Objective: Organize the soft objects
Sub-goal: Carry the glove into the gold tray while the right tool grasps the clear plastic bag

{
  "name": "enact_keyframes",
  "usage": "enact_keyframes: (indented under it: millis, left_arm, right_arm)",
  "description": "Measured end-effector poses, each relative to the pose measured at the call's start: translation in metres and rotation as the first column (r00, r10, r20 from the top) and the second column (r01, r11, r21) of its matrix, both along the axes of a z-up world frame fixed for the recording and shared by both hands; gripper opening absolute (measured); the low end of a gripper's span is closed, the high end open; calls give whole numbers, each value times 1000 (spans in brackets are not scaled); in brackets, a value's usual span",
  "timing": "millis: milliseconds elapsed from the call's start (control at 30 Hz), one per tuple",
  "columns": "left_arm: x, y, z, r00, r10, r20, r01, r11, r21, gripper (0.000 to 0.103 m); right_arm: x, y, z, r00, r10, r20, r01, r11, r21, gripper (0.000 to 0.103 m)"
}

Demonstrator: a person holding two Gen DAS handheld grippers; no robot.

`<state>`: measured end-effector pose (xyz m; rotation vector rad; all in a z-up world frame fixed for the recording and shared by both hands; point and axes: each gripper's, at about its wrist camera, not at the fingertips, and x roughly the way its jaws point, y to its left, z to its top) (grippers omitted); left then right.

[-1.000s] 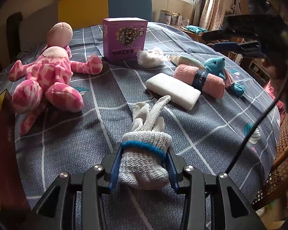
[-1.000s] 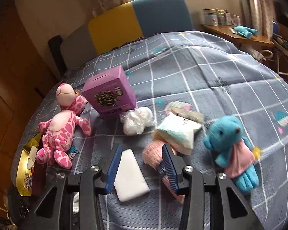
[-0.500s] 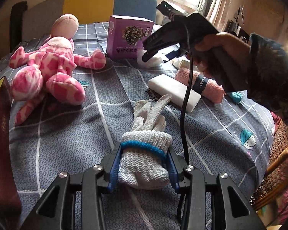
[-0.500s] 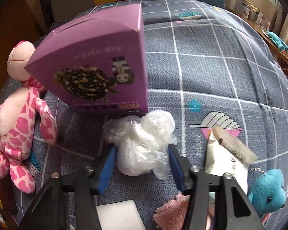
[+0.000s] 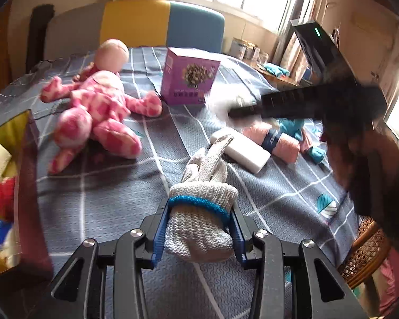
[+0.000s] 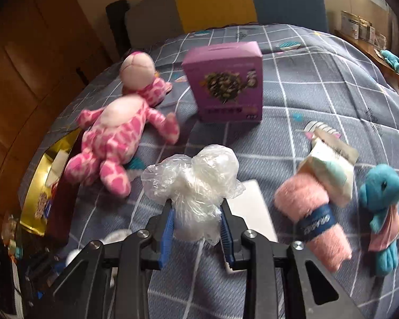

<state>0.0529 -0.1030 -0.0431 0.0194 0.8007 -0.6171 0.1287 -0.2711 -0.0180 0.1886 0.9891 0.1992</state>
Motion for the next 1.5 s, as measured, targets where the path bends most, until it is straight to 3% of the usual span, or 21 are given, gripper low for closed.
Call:
enact_keyframes:
  millis: [200, 367, 467, 567, 833, 1033, 1200, 1500]
  left_arm:
    - [-9, 48, 32, 991, 128, 32, -127, 991, -43, 42]
    - [-2, 109, 53, 958, 287, 16, -284, 955, -90, 42]
    - [7, 156, 62, 918, 396, 15, -393, 915, -93, 42]
    - [22, 205, 62, 862, 506, 5, -505, 861, -59, 42]
    - [87, 301, 33, 743, 667, -61, -665, 745, 45, 43]
    - [131, 312, -1, 691, 710, -137, -701, 704, 112, 49]
    - [138, 304, -8, 690, 716, -102, -700, 697, 156, 61]
    - [90, 284, 21, 686, 726, 44, -722, 673, 157, 62]
  right_arm:
    - [-43, 42, -28, 997, 72, -33, -74, 995, -73, 31]
    - [-50, 51, -52, 996, 51, -70, -57, 995, -80, 31]
    - [-50, 46, -55, 998, 25, -63, -29, 998, -54, 31]
    - [-49, 46, -58, 996, 30, -84, -35, 998, -60, 31]
    - [-50, 49, -59, 996, 23, -87, -30, 996, -83, 31]
    - [-50, 49, -60, 996, 16, -86, -23, 996, -86, 31]
    - [-50, 49, -60, 996, 18, -85, -26, 995, -91, 31]
    - [-52, 47, -59, 998, 7, -68, -13, 997, -82, 31]
